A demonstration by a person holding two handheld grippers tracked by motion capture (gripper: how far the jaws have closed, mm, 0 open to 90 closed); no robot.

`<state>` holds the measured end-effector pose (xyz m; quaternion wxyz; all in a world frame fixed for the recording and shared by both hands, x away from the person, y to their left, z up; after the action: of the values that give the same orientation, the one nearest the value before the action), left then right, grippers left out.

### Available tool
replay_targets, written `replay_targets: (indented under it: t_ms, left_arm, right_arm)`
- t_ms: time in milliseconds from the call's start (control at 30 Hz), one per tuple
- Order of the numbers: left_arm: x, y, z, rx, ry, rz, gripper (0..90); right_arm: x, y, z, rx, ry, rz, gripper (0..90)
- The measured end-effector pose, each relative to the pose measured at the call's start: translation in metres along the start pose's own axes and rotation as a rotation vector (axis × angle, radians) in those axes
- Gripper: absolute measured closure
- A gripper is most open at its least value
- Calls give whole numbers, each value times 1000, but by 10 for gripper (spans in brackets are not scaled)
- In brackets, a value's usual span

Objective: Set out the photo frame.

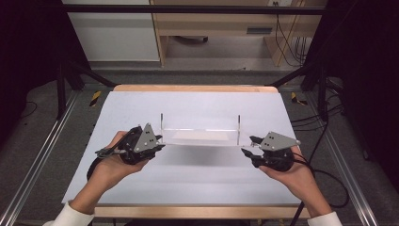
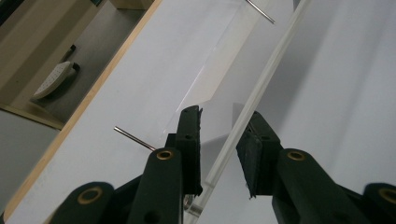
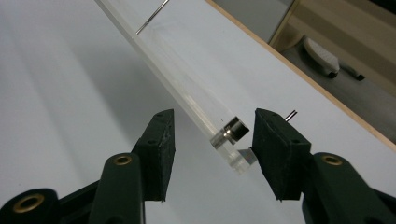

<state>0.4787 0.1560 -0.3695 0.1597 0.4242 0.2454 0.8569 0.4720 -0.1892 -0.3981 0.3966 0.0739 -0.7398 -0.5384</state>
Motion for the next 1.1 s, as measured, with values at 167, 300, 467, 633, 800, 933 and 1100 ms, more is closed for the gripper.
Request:
replay_targets:
  t_ms: [167,300,467,633,800,933,1100]
  left_arm:
    - [0,0,0,2,-2,0,703]
    - [0,-1,1,7,-9,-15,700]
    - [0,-1,5,23,-18,-24,698]
    - [0,5,21,47,-46,-25,696]
    - [-2,9,42,78,-96,-48,689]
    - [-4,14,56,73,-103,-35,683]
    - [-8,19,75,64,-99,-21,669]
  right_arm:
    - [-6,-5,-2,9,-19,-2,456]
    - [-8,-4,-8,-4,-23,-23,606]
    - [-7,0,-12,-21,-7,-22,609]
    - [-9,11,-21,-35,1,-29,614]
    - [-12,19,-29,-42,4,-46,621]
    - [-14,25,-37,-61,10,-81,623]
    - [-20,34,-47,-76,-7,-116,627]
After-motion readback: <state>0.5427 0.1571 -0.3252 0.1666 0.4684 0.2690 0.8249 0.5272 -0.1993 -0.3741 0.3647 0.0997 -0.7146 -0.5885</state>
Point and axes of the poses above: each handheld gripper's, and its own axes: x roughly backward along the jaws, y roughly out of its top, z roughly to its left, the point moved 5 cm from there along -x, roughly forward along the jaws, and after that the axes turned 11 degrees about -x, right-handed, at the moved point
